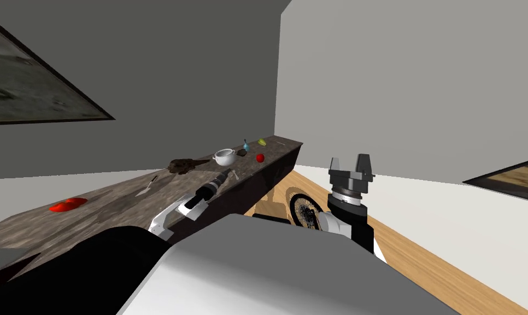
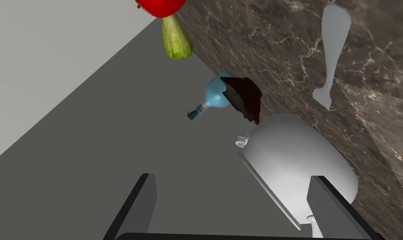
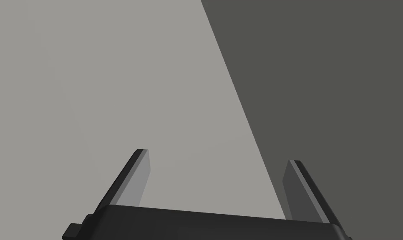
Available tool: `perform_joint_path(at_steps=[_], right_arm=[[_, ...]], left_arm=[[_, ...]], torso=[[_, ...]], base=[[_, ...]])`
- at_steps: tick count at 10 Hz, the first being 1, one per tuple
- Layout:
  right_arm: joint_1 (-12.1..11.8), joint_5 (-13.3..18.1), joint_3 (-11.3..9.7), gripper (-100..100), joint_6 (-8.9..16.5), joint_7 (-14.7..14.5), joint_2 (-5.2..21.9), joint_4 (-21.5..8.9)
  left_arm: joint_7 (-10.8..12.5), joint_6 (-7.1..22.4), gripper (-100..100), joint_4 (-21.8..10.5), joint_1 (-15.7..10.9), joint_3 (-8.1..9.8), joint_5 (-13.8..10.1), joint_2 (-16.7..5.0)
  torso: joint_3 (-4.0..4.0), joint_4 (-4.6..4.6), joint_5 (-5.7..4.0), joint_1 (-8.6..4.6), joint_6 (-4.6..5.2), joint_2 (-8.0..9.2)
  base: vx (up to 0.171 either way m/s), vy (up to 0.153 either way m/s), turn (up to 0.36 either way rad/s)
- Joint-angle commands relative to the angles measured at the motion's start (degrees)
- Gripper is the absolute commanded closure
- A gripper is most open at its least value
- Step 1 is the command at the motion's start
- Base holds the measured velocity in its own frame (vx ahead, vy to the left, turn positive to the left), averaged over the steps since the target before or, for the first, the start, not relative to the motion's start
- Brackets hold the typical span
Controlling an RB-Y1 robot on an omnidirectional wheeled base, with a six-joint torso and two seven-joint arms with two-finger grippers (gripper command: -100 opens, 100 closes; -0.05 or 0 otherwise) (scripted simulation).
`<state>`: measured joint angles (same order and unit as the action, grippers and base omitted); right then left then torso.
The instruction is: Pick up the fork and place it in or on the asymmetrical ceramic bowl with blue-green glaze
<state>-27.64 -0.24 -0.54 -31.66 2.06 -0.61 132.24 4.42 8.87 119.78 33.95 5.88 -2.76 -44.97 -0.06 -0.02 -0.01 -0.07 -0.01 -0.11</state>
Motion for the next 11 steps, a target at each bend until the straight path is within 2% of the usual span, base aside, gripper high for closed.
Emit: perform_joint_path(at_steps=[1, 7, 11], right_arm=[[0.0, 0.0, 0.0, 0, 0.0, 0.0, 0.0, 0.0], [0.0, 0.0, 0.0, 0, 0.0, 0.0, 0.0, 0.0], [0.0, 0.0, 0.0, 0, 0.0, 0.0, 0.0, 0.0]], left_arm=[[-0.5, 0.9, -100, -2.2, 1.5, -0.32, 0.1, -2.6], [-1.3, 6.7, -100, -10.1, 4.0, -2.22, -1.7, -12.9], [-1.7, 9.8, -100, -14.8, 5.6, -3.7, -2.9, -18.3]], torso=[[0.0, 0.0, 0.0, 0.0, 0.0, 0.0], [-0.14, -0.06, -0.02, -0.1, -0.02, -0.24], [-0.2, -0.08, -0.03, -0.09, -0.01, -0.33]], base=[[0.055, -0.051, -0.162], [0.089, -0.055, -0.117], [0.108, -0.049, -0.098]])
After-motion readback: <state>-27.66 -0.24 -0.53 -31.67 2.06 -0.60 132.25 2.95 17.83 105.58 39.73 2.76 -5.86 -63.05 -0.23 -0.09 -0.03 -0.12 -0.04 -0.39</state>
